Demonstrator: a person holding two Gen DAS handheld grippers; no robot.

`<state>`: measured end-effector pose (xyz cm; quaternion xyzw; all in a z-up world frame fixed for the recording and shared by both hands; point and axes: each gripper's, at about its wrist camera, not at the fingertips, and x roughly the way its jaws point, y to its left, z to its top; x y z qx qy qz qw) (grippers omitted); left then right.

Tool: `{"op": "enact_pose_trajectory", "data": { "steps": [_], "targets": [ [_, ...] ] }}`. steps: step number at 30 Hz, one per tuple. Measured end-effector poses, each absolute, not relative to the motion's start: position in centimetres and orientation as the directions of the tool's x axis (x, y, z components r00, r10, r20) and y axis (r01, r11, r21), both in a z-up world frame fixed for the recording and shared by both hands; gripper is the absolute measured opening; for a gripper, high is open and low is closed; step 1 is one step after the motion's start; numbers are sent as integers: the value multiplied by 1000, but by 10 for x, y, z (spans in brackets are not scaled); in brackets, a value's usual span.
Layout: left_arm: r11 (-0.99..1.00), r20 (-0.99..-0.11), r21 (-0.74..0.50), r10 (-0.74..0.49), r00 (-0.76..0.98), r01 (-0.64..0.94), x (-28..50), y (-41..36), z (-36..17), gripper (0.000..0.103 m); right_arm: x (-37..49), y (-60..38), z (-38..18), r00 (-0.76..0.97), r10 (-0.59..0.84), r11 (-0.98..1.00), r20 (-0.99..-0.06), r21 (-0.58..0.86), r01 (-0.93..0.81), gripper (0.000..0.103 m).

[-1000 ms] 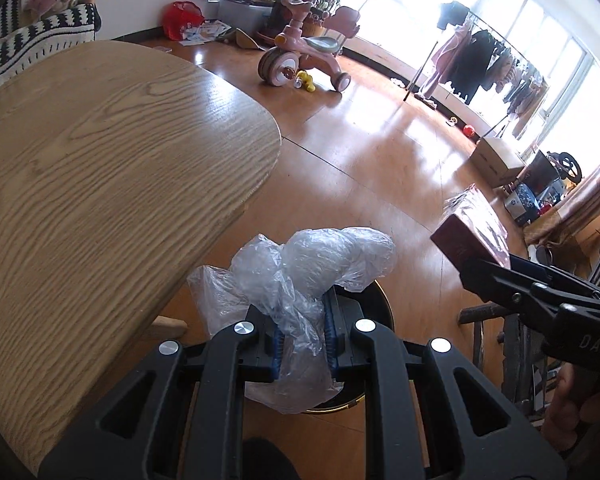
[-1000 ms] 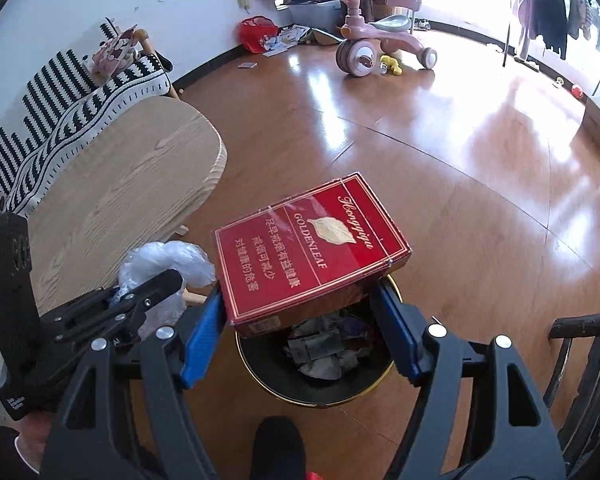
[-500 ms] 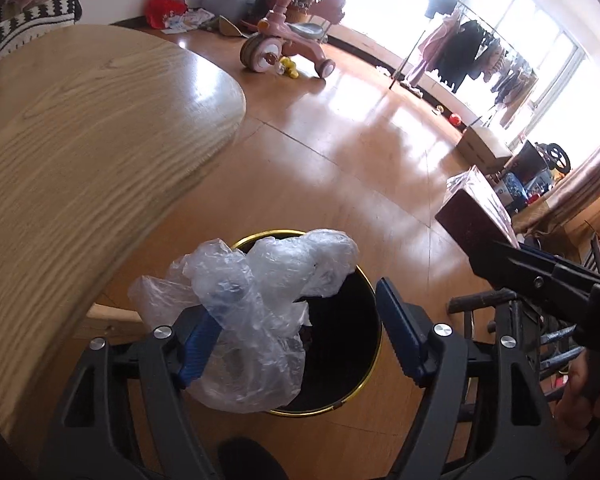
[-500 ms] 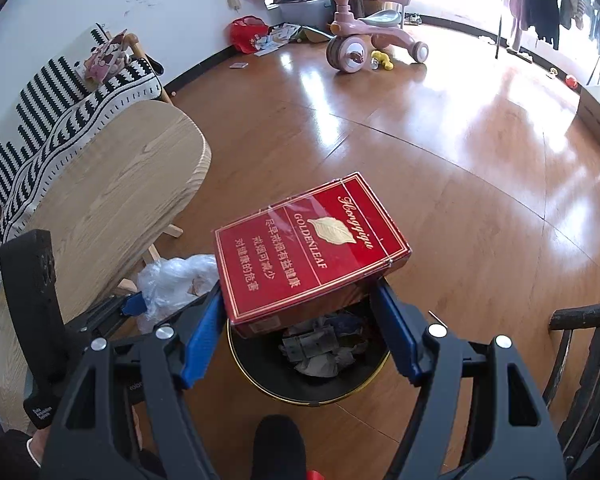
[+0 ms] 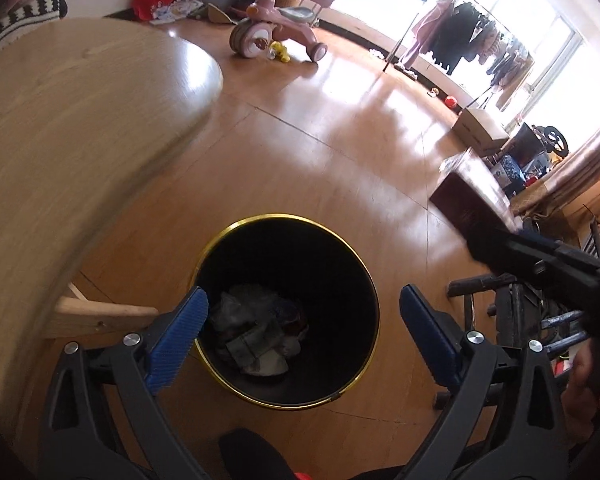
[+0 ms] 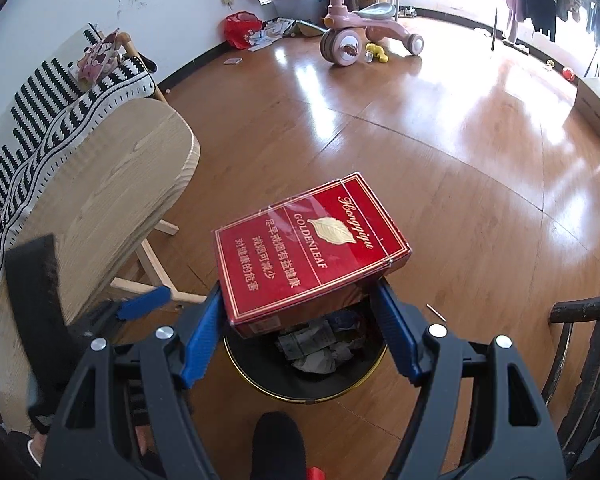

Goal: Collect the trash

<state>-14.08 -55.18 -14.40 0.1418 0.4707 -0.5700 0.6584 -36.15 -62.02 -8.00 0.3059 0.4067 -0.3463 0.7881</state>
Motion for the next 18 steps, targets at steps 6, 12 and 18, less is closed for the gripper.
{"op": "enact_pose_trajectory", "data": {
  "steps": [6,12,18],
  "targets": [
    [344,-768,-323,-639,-32,882,-125,-530,-119,94,-352,-622,-87,421,-266,574,-867,209,792,71],
    [388,-757,-320,-654,14,864,-105,-500,-96,94,-347,-620,-89,429,-252,574,-868,223,788,72],
    [436,-743,-292,-664,84,851,-85,-460,-71,94,-335,-614,-88,406,-264,585,-875,190,789,84]
  ]
}}
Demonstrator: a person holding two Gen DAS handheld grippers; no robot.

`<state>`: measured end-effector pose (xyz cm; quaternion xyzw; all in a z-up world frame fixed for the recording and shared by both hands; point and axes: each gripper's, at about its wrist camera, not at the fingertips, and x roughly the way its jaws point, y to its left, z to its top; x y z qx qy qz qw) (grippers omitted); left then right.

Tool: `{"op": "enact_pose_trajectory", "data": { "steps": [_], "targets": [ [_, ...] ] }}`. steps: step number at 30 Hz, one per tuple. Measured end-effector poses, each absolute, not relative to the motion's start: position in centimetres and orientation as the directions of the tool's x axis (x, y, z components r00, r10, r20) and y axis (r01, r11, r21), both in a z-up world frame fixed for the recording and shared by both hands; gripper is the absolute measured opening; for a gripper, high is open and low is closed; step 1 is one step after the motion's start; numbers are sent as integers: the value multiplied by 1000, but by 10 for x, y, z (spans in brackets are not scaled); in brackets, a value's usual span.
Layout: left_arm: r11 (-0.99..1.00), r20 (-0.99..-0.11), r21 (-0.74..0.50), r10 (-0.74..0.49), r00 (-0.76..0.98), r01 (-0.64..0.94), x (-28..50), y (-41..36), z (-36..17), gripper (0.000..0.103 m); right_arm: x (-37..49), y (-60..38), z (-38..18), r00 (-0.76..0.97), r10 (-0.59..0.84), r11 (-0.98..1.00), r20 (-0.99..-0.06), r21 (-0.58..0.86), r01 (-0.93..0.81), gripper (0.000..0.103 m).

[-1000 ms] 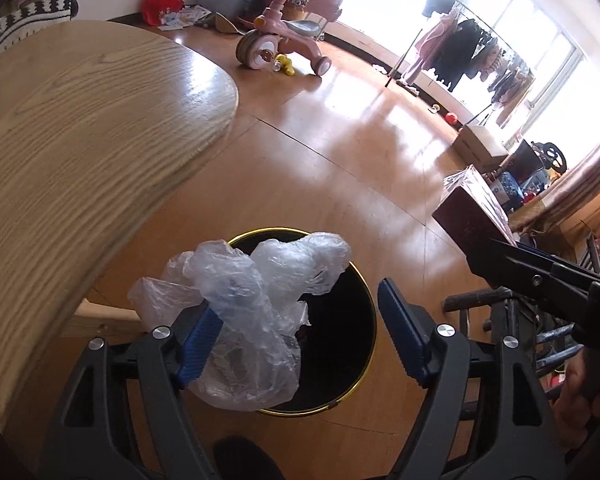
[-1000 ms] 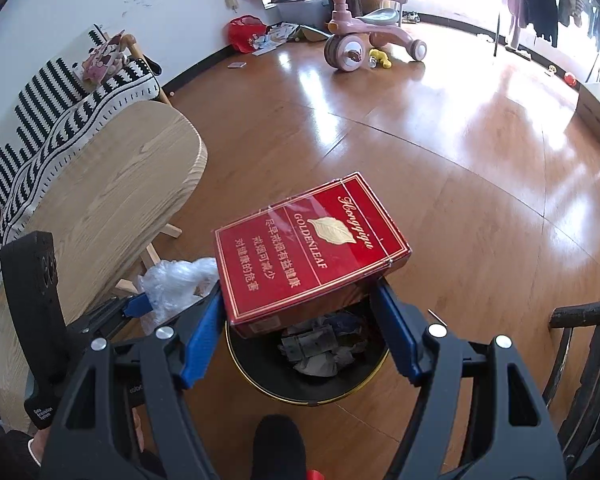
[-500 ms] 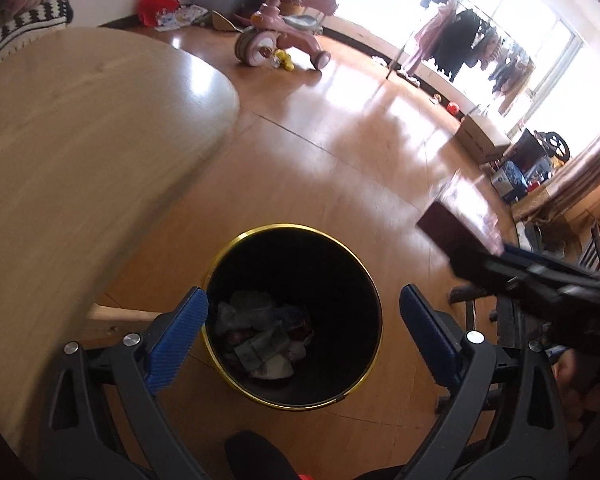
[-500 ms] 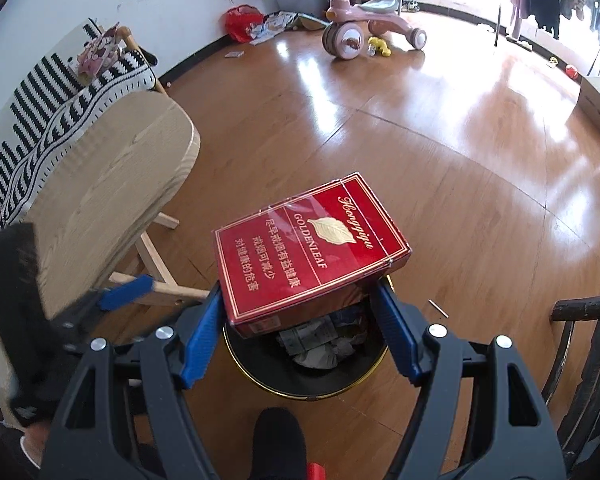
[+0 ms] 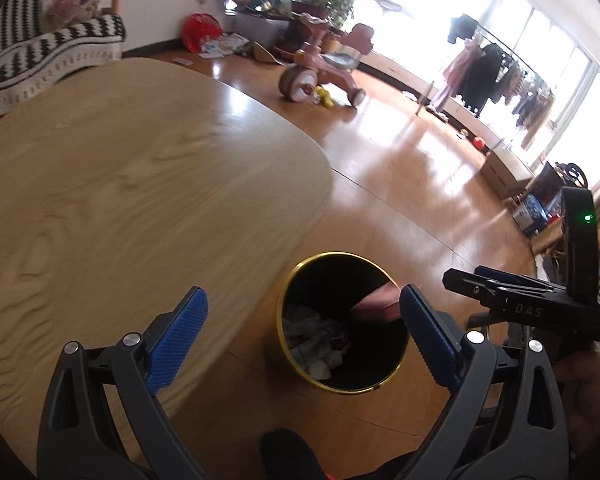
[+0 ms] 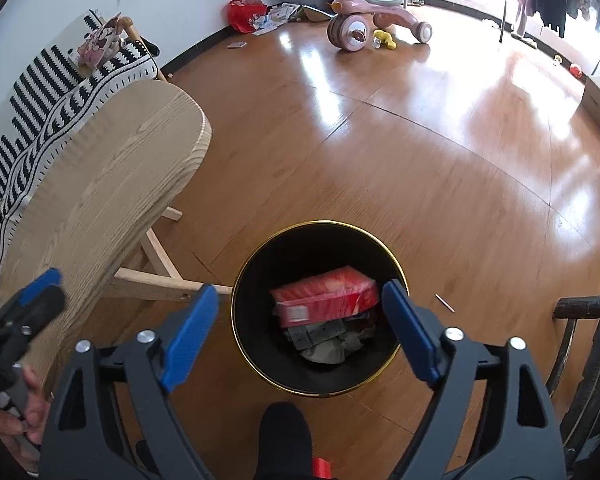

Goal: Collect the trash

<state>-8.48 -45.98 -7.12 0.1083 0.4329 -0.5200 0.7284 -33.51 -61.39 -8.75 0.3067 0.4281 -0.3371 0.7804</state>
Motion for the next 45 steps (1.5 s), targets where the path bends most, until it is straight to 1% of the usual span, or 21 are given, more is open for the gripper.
{"op": "enact_pose_trajectory", "data": {
  "steps": [5,8,10,12,15,18,23,25,28,30,34,45],
  "targets": [
    [516,-740,-215,-640,206,829,-63,-405,-46,94,-302,-587,-73,423,-304,643,-854,144,752,91],
    [593,-736,-146,-600,315,792,-45,-363,-32,94,-261,-558,-56,485,-292,714,-824,150,684,94],
    [677,-734,-86,-539,413,731,-25,-322,-23,94,-231,-536,-43,534,-269,759,-802,164,629,96],
    [742,-730,-61,-490,477,668,-7,-283,-16,94,-189,-501,-30,588,-228,819,-776,174,546,96],
    [827,-725,-55,-419,547,560,18,-215,-9,94,-134,-454,-18,635,-154,880,-757,187,437,96],
    [906,-721,-25,-309,620,423,36,-148,-8,94,-83,-406,-9,670,-78,916,-738,213,341,96],
    [969,-726,-35,-192,660,243,56,-59,-8,94,-18,-330,-1,694,3,957,-720,204,207,96],
    [979,-726,-38,-164,668,199,61,-37,-9,94,-4,-304,-1,698,16,970,-716,182,164,96],
    [987,-734,-34,-130,666,155,67,-14,-12,94,8,-267,-10,710,19,988,-704,122,94,96],
    [990,-737,-10,-104,668,143,69,-5,-14,94,11,-252,-15,709,11,993,-705,92,75,96],
    [992,-742,-10,-91,664,125,72,6,-15,94,16,-240,-25,700,7,997,-714,63,54,96],
    [993,-740,-4,-83,667,119,76,4,-17,94,16,-241,-32,692,10,997,-722,62,50,96]
  ]
}}
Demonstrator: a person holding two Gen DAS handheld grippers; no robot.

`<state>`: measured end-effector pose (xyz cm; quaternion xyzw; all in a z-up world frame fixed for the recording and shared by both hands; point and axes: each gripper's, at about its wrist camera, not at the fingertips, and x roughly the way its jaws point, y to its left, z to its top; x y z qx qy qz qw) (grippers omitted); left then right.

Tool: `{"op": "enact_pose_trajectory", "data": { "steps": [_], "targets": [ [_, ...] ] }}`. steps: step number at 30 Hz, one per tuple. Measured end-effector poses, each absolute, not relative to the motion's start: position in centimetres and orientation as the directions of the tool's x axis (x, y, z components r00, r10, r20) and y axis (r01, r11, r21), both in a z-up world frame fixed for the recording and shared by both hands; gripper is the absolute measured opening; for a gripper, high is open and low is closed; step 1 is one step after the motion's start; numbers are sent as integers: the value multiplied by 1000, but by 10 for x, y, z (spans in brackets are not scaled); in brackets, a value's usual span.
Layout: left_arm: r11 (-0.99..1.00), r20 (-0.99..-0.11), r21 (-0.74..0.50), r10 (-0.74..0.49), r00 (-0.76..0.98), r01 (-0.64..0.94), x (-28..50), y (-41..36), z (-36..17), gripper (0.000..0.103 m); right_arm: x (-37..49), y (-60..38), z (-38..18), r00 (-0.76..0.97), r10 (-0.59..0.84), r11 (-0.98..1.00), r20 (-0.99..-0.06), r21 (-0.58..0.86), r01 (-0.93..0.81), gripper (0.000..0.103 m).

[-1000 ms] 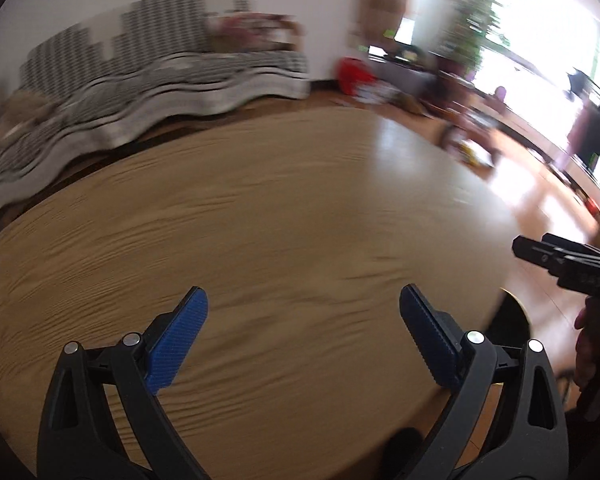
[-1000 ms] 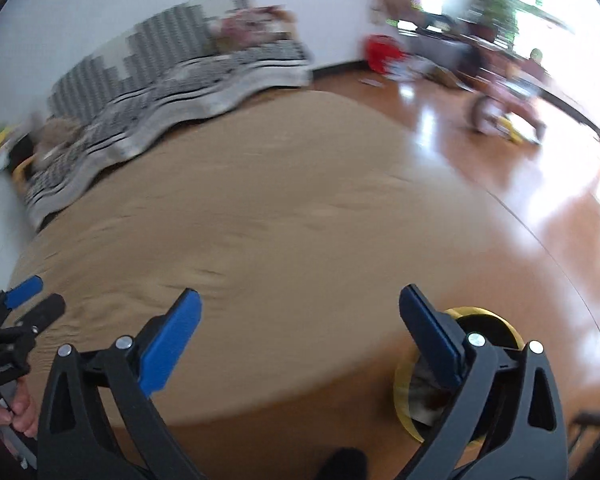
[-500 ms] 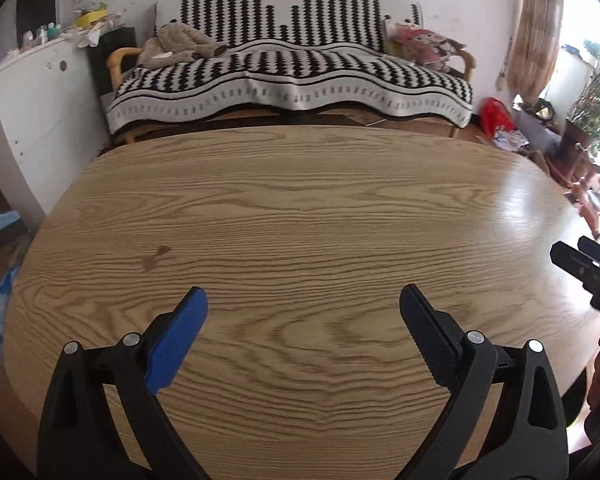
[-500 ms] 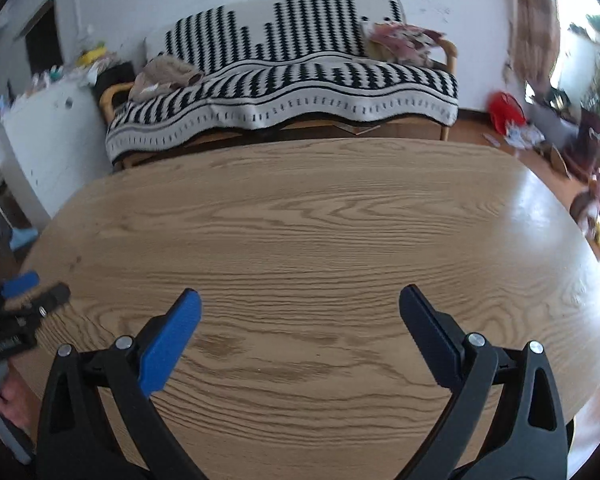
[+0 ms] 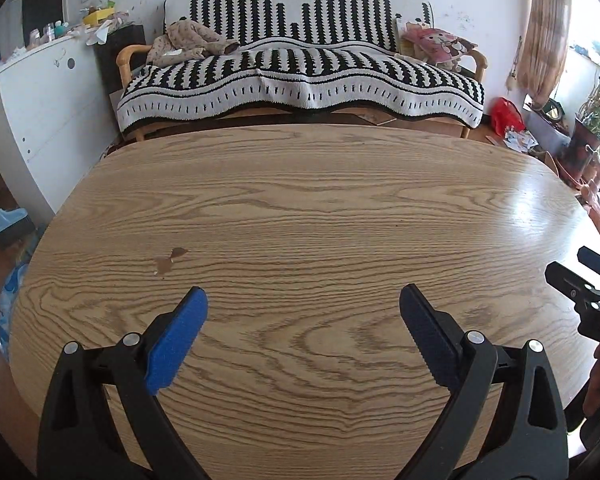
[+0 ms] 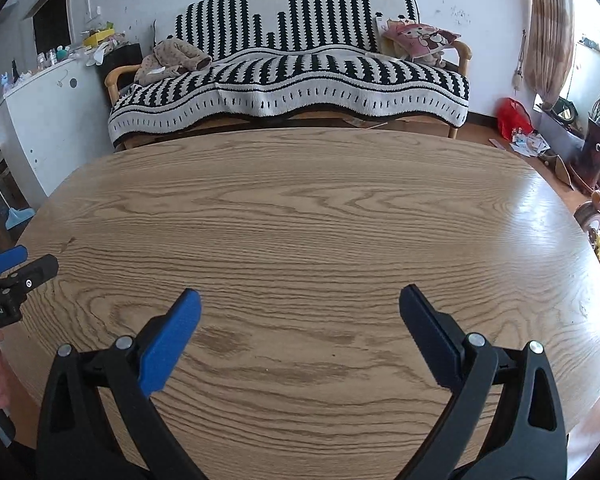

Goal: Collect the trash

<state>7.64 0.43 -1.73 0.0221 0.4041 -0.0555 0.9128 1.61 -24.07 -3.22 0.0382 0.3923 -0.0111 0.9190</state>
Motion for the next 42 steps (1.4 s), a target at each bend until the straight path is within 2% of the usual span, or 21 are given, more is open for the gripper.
{"op": "enact_pose_trajectory", "data": {
  "steps": [42],
  "targets": [
    [992,-742,8,-77,666,124,70,-3,-21,94,7,-242,-32,695,2,997,-719,54,53,96]
  ]
}}
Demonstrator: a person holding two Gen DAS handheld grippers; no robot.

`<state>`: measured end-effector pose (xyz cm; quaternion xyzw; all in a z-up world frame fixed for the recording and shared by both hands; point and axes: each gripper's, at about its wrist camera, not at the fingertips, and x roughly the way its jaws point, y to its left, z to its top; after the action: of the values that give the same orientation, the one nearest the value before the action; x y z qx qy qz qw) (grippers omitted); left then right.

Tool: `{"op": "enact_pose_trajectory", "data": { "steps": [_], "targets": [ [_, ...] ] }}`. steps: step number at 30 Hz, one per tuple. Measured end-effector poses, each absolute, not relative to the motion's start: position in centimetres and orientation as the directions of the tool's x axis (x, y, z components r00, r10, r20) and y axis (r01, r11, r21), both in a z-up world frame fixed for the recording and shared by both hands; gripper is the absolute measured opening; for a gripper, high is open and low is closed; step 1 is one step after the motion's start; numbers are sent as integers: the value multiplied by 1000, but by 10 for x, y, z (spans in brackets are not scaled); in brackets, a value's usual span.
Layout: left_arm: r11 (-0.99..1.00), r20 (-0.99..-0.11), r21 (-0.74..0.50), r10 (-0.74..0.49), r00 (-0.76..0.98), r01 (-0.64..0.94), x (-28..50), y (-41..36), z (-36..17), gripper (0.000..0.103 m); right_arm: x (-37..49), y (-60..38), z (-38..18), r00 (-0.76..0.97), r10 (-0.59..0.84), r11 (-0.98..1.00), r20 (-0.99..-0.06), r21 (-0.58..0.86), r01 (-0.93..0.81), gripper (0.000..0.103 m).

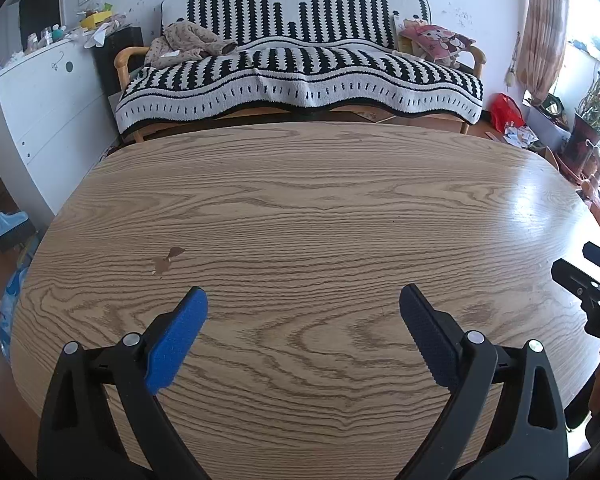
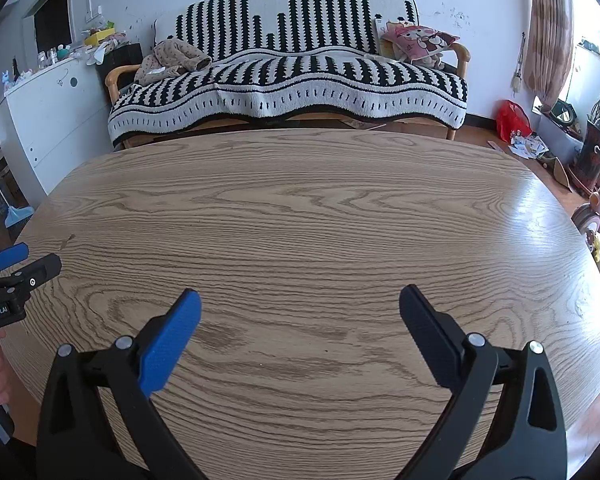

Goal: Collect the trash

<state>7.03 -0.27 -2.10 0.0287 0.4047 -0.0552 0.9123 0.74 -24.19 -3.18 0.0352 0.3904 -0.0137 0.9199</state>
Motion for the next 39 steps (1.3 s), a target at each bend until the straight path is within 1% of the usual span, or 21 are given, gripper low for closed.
{"op": "enact_pose_trajectory", "data": {
  "steps": [28,39],
  "targets": [
    [993,-748,9,-69,660,114,66,-3,-23,94,8,-241,-32,691,5,998,-723,50,46,96],
    [992,-747,30,-60,663,124,64,-6,-24,94,8,-242,-32,690,3,998,-724,47,44,96]
  ]
}}
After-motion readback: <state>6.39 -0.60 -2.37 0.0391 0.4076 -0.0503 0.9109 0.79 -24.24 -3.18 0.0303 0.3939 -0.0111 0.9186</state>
